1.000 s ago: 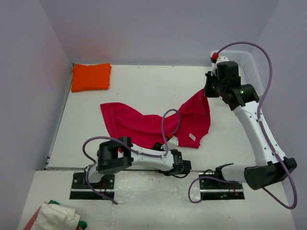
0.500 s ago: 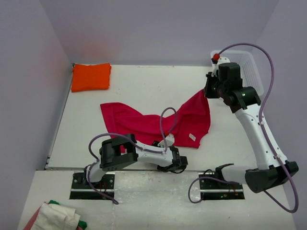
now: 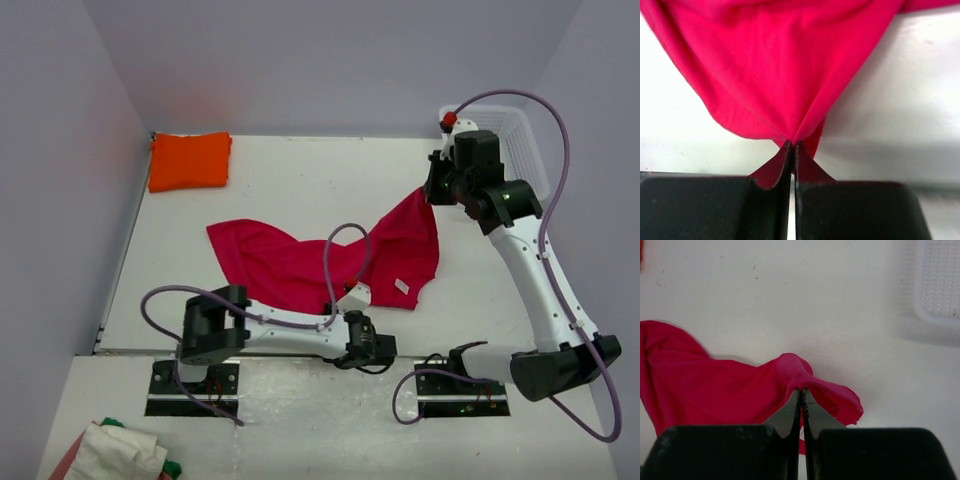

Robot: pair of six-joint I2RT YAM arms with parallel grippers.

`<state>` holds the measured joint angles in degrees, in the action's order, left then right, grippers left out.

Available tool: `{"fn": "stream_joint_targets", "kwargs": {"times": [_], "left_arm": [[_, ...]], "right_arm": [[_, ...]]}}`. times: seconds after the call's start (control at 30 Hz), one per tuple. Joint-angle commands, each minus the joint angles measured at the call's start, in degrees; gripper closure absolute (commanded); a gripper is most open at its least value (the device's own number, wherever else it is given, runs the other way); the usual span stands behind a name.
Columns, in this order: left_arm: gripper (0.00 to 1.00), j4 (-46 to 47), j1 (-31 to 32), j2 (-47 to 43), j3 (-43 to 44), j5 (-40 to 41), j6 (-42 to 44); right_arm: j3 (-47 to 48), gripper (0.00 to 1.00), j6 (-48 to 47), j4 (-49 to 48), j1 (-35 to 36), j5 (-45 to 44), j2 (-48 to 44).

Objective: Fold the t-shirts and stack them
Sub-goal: Flatten out the tshirt

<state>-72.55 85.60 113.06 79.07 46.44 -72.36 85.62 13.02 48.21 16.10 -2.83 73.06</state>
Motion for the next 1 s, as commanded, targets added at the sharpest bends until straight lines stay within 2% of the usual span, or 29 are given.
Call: {"fn": "stream_joint_targets", "kwargs": {"times": [0.0,0.1,0.23,0.27,0.3,0.33,0.4,0.43,0.47,0.5,0.53,0.6,0.67,0.7,0.73,0.77,0.8,0.87,0.97], "left_arm": [[1.0,-3.03,2.2,-12.84,2.06,-3.37,0.55],[1.0,-2.94,-0.42,-17.86,1.88,-2.14,2.74],[1.0,-2.25,-13.95,-18.22,2.23,5.75,7.57],[1.0,-0.33,-17.02,-17.79,2.67,6.55,13.5],[0.96,4.48,-23.23,-17.0,2.93,6.74,16.69],[0.85,7.75,-25.98,-16.64,2.76,6.74,20.9],[0.34,14.68,-33.53,-15.94,2.32,9.18,28.04],[0.14,18.2,-35.83,-16.2,1.45,9.81,31.89],[0.1,19.98,-38.9,-16.03,1.7,9.81,34.45],[0.09,19.65,-45.11,-15.41,2.31,10.34,35.0],[0.09,19.3,-48.22,-15.06,2.93,9.56,35.18],[0.08,17.98,-51.23,-15.23,5.3,7.97,35.71],[0.12,16.14,-46.17,-16.02,6.27,12.86,33.79],[0.17,9.78,-40.31,-15.85,7.14,15.41,30.82],[0.23,7.36,-37.9,-15.5,8.2,14.22,28.18],[0.33,6.3,-35.53,-15.24,8.64,12.56,26.84],[0.4,7.24,-30.72,-14.71,8.13,8.8,27.0],[0.51,7.6,-24.03,-13.05,6.98,7.09,24.74],[0.52,8.13,-18.04,-10.67,7.42,2.96,20.96]], "right_arm": [[2.79,1.0,-0.27,-1.1,0.07,-0.07,0.24],[2.79,1.0,-0.27,-1.36,-0.01,0.54,0.24],[3.14,1.0,-0.1,-1.36,0.07,1.51,0.86],[3.49,1.0,-0.1,-1.1,0.07,1.77,1.03],[3.67,1.0,-0.1,-1.01,0.16,1.78,1.3],[3.67,1.0,-0.18,-0.92,0.08,2.04,1.21],[3.5,1.0,-0.18,-1.01,0.16,2.22,1.21],[3.32,1.0,-0.27,-1.01,0.16,2.39,1.12],[2.71,1.0,-0.45,-1.27,0.25,2.39,0.95],[2.27,1.0,-0.53,-1.53,0.25,1.61,0.86],[2.01,1.0,-0.71,-1.62,0.34,1.6,0.86],[1.65,1.0,-0.8,-2.06,0.34,2.04,0.95],[1.91,1.0,-0.8,-2.15,0.51,2.48,1.38],[2.18,1.0,-0.8,-1.98,0.51,2.39,1.65],[2.27,1.0,-0.89,-1.71,0.6,1.78,1.91],[2.44,1.0,-1.06,-1.62,0.69,1.78,2.26],[2.27,1.0,-1.06,-1.8,0.69,1.86,2.18],[1.13,1.0,-0.8,-2.93,0.78,2.56,1.57],[-0.54,1.0,-0.71,-3.21,0.69,2.48,1.3]]}}
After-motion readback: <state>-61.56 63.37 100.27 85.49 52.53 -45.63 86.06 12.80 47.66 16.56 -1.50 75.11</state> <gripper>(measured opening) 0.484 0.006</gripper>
